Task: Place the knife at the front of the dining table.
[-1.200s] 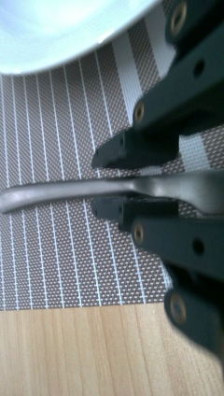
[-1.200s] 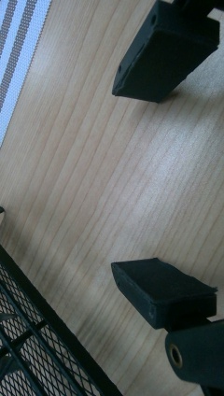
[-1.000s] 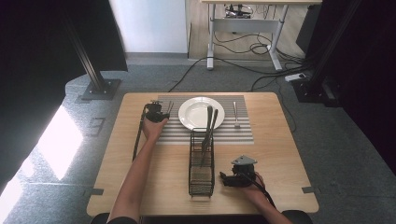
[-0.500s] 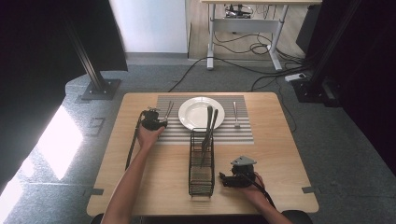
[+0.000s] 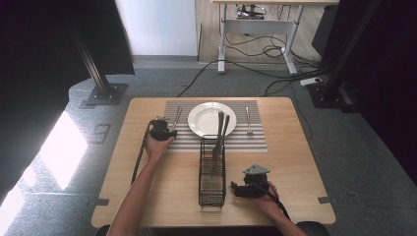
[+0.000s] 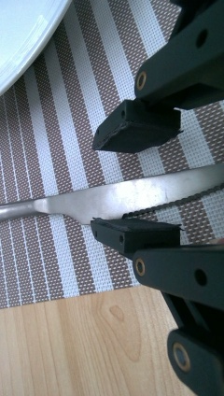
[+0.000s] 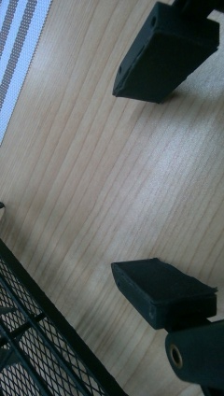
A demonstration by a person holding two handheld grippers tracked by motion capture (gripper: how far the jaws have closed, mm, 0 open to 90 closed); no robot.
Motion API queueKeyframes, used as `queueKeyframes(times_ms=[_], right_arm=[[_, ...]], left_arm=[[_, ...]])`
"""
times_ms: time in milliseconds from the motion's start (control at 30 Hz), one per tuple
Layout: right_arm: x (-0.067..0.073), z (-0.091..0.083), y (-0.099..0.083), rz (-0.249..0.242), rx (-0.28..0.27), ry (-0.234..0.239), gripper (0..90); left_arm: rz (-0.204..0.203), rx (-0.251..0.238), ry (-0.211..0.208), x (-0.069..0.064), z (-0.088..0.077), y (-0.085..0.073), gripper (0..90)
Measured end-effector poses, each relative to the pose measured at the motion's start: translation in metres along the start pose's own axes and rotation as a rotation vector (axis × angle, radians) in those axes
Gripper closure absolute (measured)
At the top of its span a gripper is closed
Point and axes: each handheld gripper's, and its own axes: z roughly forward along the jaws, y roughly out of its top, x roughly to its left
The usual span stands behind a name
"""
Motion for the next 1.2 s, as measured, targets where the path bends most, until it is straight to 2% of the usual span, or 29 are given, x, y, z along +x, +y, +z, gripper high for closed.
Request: queueKeyframes(times_ms=[600, 967, 1133, 1200], right_arm=[[0.0, 0.0, 0.0, -0.001, 0.0, 0.001, 13.7], [0.0, 0.0, 0.0, -0.001, 0.001, 0.005, 13.7], [0.0, -0.001, 0.0, -0.005, 0.002, 0.007, 13.5], [-0.001, 0.0, 0.0, -0.005, 0.001, 0.012, 13.1]], left_arm=[[0.001, 0.0, -0.014, -0.007, 0.0, -0.001, 55.3], [0.015, 0.006, 0.0, -0.007, -0.002, -0.001, 53.1], [0.02, -0.036, -0.038, -0.006, -0.015, 0.001, 46.1], [0.013, -0.048, -0.073, -0.006, -0.023, 0.002, 41.4]])
